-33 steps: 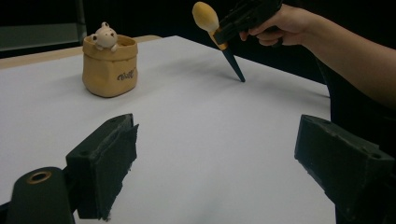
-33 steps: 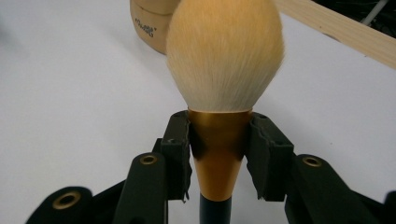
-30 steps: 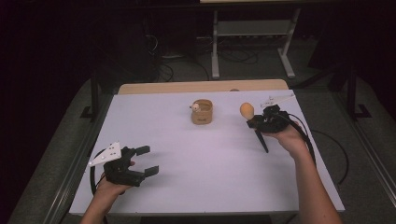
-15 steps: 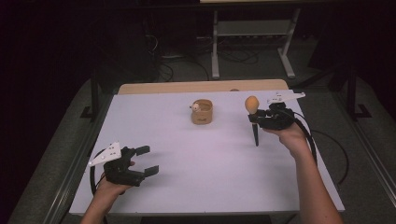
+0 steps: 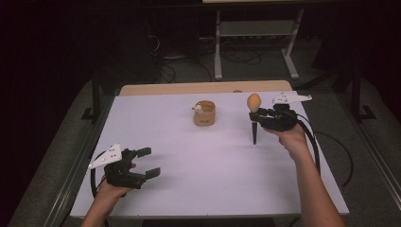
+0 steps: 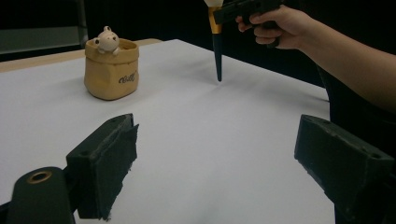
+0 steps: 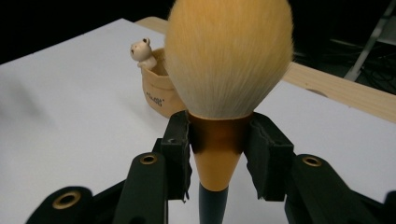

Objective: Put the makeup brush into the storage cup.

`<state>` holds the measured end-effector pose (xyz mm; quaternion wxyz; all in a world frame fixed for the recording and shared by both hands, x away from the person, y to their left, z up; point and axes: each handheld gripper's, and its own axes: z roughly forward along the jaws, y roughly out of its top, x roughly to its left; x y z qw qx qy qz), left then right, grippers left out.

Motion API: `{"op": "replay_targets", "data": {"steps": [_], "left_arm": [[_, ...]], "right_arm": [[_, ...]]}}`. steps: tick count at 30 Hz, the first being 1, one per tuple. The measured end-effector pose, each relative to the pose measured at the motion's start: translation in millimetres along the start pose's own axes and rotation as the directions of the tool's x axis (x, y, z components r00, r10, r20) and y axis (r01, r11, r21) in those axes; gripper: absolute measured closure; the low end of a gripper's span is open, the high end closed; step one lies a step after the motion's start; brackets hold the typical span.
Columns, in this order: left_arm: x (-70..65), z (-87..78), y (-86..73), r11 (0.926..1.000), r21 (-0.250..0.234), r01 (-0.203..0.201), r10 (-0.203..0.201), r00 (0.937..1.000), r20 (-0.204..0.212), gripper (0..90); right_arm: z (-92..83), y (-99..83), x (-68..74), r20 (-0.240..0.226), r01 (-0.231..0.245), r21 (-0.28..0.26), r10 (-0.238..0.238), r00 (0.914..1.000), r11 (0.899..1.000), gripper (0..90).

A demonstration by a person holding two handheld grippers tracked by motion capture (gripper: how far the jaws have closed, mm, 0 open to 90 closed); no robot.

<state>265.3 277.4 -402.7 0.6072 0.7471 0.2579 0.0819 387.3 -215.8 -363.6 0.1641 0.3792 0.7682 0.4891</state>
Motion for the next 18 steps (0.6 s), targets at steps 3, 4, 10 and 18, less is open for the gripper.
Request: {"op": "replay_targets", "data": {"steps": [3, 4, 10, 18], "left_arm": [[-0.4, 0.1, 0.1, 1.0, -0.001, -0.003, 0.003, 1.0, 0.001, 12.6], [-0.4, 0.1, 0.1, 1.0, -0.001, -0.002, 0.002, 1.0, 0.001, 12.6], [-0.5, 0.3, 0.3, 1.0, -0.004, -0.005, 0.005, 1.0, 0.004, 12.6], [-1.0, -0.2, 1.1, 1.0, -0.001, -0.006, 0.006, 1.0, 0.006, 12.6]], "right_arm": [[0.7, -0.2, 0.7, -0.004, -0.001, -0.033, 0.001, 1.0, 0.999, 61.1], [0.7, 0.2, 1.7, -0.008, -0.007, -0.04, 0.007, 0.9999, 0.999, 61.1], [2.4, 2.7, 5.7, -0.005, -0.006, -0.073, 0.006, 1.0, 0.997, 61.1], [3.0, 6.9, 8.0, 0.009, -0.017, -0.115, 0.018, 0.9998, 0.993, 61.1]]}}
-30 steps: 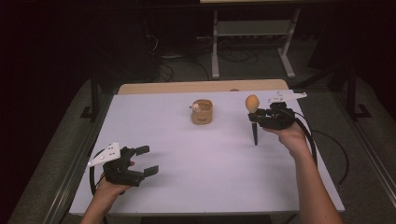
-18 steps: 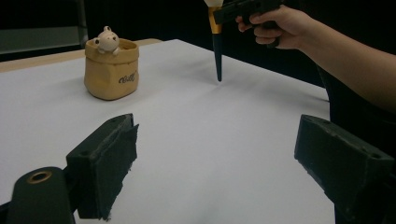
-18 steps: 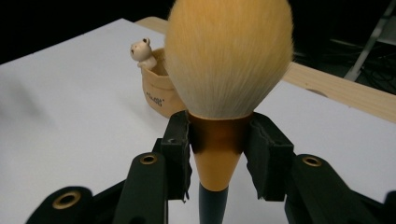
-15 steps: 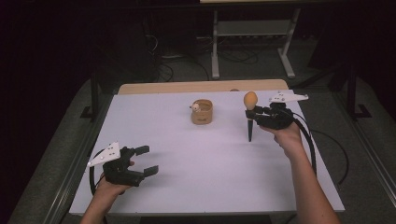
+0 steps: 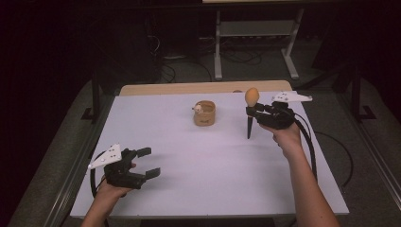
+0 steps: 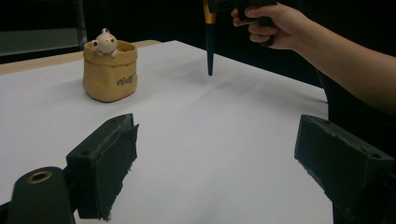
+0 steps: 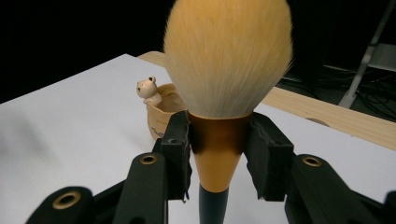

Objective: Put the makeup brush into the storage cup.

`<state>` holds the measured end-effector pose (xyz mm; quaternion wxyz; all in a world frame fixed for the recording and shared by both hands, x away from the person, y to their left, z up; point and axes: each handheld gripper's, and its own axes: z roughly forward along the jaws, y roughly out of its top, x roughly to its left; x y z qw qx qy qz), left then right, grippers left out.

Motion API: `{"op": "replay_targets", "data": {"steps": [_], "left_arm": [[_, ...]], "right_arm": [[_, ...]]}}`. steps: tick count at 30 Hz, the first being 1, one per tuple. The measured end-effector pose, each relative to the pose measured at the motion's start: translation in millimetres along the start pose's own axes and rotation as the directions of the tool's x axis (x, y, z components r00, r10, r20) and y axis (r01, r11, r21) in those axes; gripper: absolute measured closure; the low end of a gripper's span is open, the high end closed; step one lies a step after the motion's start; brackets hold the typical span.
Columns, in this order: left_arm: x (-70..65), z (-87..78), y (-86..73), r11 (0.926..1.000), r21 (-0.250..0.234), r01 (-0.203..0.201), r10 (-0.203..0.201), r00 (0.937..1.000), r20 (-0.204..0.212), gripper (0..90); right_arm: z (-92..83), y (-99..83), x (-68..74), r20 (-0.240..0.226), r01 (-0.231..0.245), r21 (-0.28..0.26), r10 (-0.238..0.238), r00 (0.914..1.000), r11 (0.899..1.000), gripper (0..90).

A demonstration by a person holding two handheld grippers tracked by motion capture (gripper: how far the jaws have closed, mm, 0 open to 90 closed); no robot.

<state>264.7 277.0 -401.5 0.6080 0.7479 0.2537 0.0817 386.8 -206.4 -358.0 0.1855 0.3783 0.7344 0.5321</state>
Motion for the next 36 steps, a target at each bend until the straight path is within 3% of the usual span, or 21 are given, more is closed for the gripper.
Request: {"op": "replay_targets", "data": {"steps": [6, 21, 29, 35, 36], "left_arm": [[-0.2, 0.1, 0.3, 1.0, -0.001, -0.002, 0.002, 1.0, 0.002, 12.6], [0.1, 0.5, 0.4, 1.0, -0.006, -0.004, 0.004, 1.0, 0.004, 12.6], [-1.3, 2.0, 0.2, 0.9998, -0.017, 0.012, -0.012, 0.9999, 0.006, 12.6], [-0.5, 1.9, 0.9, 0.9998, -0.015, -0.012, 0.012, 0.9999, 0.011, 12.6], [-1.3, 1.7, 0.7, 0.9999, -0.014, -0.001, 0.001, 1.0, 0.009, 12.6]], "right_arm": [[2.4, 2.3, 3.1, 0.007, -0.013, -0.017, 0.013, 0.9999, 1.0, 61.1], [16.0, 13.0, 9.2, 0.036, 0.02, -0.039, -0.019, 0.9992, 0.999, 61.0], [22.4, 18.0, 8.4, 0.037, 0.007, -0.054, -0.005, 0.9993, 0.999, 61.0], [27.4, 21.2, 7.9, 0.044, 0.007, -0.063, -0.004, 0.999, 0.998, 61.0], [28.6, 21.7, 7.8, 0.042, 0.003, -0.064, -0.001, 0.9991, 0.998, 61.0]]}}
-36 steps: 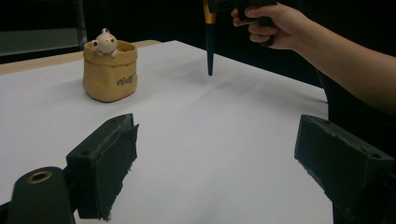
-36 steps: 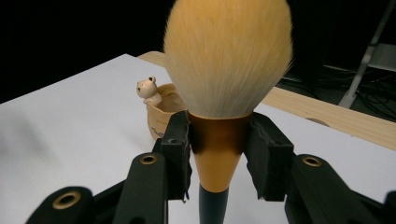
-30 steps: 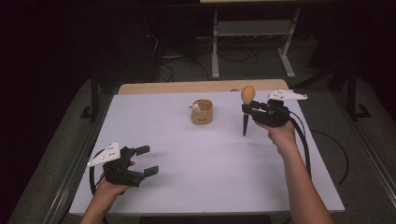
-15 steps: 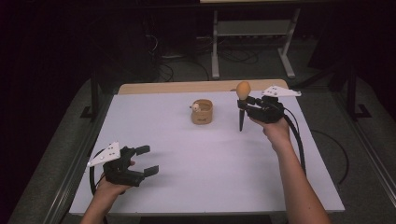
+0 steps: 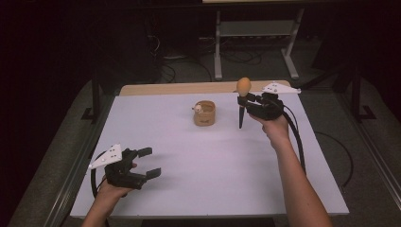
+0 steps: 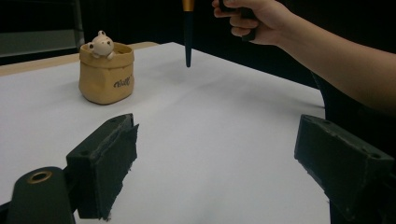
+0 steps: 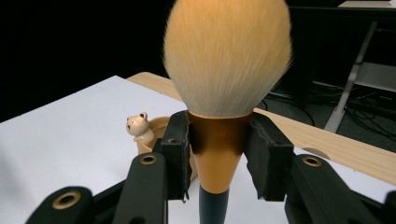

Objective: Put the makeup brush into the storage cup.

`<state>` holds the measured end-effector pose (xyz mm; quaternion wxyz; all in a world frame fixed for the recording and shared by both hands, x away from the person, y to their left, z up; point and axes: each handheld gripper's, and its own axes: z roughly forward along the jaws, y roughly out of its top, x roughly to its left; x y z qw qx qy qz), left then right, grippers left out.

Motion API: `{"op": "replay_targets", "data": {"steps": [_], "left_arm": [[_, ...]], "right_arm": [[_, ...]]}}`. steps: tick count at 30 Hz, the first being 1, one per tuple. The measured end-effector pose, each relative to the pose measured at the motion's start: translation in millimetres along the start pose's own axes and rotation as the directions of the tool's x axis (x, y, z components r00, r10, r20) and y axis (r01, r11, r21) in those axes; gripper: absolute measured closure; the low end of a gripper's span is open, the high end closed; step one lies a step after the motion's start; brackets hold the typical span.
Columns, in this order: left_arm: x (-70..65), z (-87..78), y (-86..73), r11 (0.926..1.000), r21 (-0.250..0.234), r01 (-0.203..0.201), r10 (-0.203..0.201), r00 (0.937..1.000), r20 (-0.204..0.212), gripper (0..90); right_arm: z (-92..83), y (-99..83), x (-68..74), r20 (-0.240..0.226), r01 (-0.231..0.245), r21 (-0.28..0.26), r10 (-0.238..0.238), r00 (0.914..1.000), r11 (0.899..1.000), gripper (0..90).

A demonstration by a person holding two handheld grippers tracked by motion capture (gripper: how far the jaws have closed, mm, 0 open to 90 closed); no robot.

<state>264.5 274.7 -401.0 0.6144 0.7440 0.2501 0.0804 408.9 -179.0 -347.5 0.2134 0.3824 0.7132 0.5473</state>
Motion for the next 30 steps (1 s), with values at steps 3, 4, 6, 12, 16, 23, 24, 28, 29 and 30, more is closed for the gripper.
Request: {"op": "replay_targets", "data": {"steps": [3, 4, 6, 12, 16, 23, 24, 28, 29, 30], "left_arm": [[0.1, -0.5, 0.2, 1.0, 0.0, 0.0, 0.0, 1.0, -0.001, 12.6], [0.2, -0.6, 0.3, 1.0, 0.001, 0.0, 0.0, 1.0, -0.001, 12.6], [0.5, -0.8, 0.4, 1.0, -0.004, -0.003, 0.003, 1.0, -0.001, 12.6], [0.0, -0.5, 0.4, 1.0, -0.008, 0.002, -0.002, 1.0, 0.0, 12.6], [0.2, -0.4, 0.5, 1.0, -0.006, -0.001, 0.001, 1.0, 0.002, 12.6], [-0.3, -0.3, 0.8, 0.9999, -0.01, -0.002, 0.003, 1.0, 0.007, 12.6], [-0.2, -0.3, 0.8, 0.9999, -0.011, -0.004, 0.004, 1.0, 0.007, 12.6], [-0.2, -0.2, 0.8, 0.9999, -0.013, -0.002, 0.002, 1.0, 0.008, 12.6], [-0.2, -0.3, 0.8, 0.9999, -0.013, -0.003, 0.003, 1.0, 0.009, 12.6], [-0.2, -0.3, 0.9, 0.9999, -0.014, -0.003, 0.003, 0.9999, 0.01, 12.6]], "right_arm": [[2.5, 0.8, 0.1, -0.001, -0.005, -0.004, 0.005, 1.0, 1.0, 61.0], [4.9, 1.5, 0.1, -0.001, -0.001, -0.008, 0.001, 1.0, 1.0, 61.0], [7.3, 2.0, 0.9, -0.001, -0.004, -0.01, 0.004, 1.0, 1.0, 61.0], [12.9, 4.7, 3.9, -0.003, 0.001, -0.018, -0.002, 1.0, 1.0, 61.0], [15.4, 8.0, 6.2, -0.006, 0.007, -0.024, -0.007, 1.0, 1.0, 61.0], [20.0, 11.4, 7.2, -0.011, 0.0, -0.033, 0.0, 0.9999, 0.999, 61.0], [21.1, 11.7, 7.2, -0.011, 0.001, -0.036, -0.001, 0.9999, 0.999, 61.0], [24.0, 13.0, 8.0, -0.011, -0.001, -0.039, 0.001, 0.9999, 0.999, 61.0], [25.2, 14.0, 7.9, -0.008, 0.005, -0.039, -0.006, 0.9999, 0.999, 61.0], [27.1, 16.9, 8.9, -0.011, 0.0, -0.045, -0.001, 0.9999, 0.999, 61.0]]}}
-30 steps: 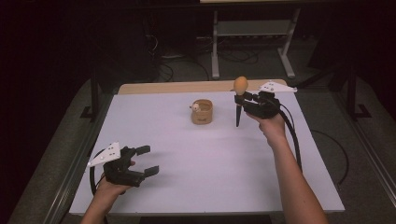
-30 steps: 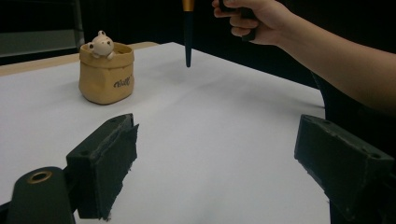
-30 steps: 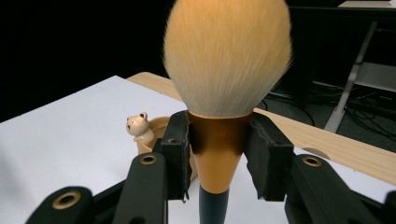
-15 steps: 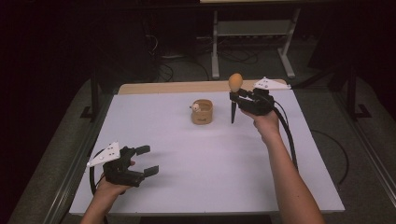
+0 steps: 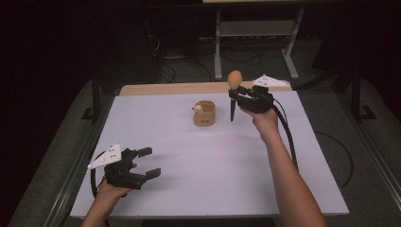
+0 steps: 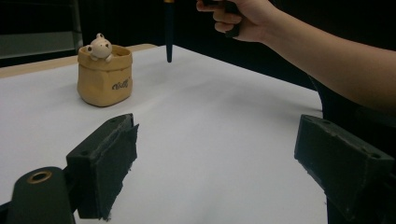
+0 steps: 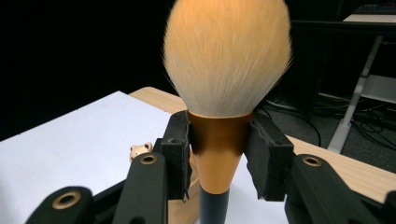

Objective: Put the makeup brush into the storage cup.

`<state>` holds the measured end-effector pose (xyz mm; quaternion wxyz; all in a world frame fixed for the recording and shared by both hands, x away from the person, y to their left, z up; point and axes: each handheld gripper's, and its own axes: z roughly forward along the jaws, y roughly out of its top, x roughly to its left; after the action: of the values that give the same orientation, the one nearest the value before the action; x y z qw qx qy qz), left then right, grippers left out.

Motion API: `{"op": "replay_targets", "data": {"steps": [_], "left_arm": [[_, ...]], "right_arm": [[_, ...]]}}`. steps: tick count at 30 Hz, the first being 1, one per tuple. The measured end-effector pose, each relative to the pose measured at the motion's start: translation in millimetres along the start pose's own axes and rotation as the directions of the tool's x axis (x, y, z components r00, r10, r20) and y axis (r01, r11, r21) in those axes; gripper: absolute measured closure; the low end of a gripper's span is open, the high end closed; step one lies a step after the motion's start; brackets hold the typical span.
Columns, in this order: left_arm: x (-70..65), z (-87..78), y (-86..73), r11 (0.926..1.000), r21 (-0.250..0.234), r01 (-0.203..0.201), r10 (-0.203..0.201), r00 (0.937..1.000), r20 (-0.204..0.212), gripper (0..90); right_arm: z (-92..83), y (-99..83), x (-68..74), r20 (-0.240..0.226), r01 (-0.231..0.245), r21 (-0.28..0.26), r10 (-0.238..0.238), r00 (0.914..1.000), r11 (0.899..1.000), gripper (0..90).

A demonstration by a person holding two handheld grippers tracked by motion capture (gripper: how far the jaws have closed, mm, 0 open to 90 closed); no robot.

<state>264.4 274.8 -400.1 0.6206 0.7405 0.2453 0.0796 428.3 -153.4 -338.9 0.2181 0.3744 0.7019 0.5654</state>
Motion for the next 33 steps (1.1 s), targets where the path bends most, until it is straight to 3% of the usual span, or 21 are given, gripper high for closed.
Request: {"op": "replay_targets", "data": {"steps": [9, 33], "left_arm": [[-0.1, -0.3, 0.2, 1.0, 0.0, 0.003, -0.003, 1.0, 0.001, 12.6], [-0.8, -1.4, 0.4, 1.0, 0.0, 0.005, -0.005, 1.0, 0.003, 12.6]], "right_arm": [[7.3, 7.8, 4.2, -0.008, 0.021, -0.006, -0.021, 0.9997, 1.0, 61.0], [24.5, 22.7, 15.1, -0.026, 0.018, -0.027, -0.019, 0.9995, 0.999, 61.0]]}}
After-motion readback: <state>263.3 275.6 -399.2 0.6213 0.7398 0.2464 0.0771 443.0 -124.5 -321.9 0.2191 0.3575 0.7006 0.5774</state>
